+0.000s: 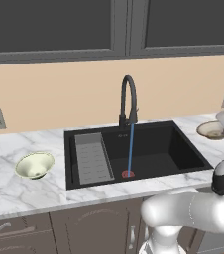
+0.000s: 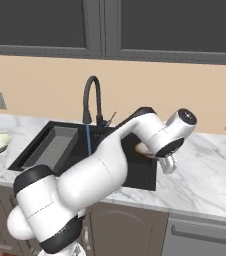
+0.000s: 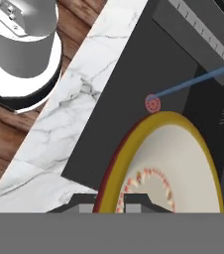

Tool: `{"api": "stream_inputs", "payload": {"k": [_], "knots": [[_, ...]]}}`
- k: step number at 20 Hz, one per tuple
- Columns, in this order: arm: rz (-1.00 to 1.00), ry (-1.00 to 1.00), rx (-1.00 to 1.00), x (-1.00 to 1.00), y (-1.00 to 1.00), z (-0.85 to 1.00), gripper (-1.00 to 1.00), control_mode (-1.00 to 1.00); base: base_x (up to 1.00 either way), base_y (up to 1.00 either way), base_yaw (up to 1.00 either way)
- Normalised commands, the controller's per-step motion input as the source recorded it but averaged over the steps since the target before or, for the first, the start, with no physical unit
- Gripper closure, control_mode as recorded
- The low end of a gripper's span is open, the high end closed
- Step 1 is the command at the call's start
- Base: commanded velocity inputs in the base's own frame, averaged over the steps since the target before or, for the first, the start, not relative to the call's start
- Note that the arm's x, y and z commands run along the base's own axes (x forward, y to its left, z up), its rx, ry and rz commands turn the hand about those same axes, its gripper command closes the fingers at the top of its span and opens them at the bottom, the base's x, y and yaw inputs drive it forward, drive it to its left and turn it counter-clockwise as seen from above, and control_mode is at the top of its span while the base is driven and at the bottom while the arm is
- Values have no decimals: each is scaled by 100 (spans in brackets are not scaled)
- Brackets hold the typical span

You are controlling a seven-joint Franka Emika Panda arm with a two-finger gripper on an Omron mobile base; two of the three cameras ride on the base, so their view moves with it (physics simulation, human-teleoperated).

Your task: Rinse each bowl for a few seconds and place them down in the sink or on the counter.

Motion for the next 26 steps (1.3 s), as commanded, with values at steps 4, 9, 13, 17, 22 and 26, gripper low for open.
{"api": "stream_inputs", "payload": {"k": [4, 9, 13, 17, 22, 26], "knots": [[13, 0, 7, 19, 21, -5, 100, -100, 0, 0, 0], [13, 0, 7, 20, 25, -17, 100, -100, 0, 0, 0], [13, -1, 6, 23, 28, -20, 100, -100, 0, 0, 0], [13, -2, 5, 24, 30, -18, 100, -100, 0, 0, 0], [15, -5, 4, 21, 28, -12, 100, -100, 0, 0, 0], [16, -7, 3, 22, 24, -9, 100, -100, 0, 0, 0]]}}
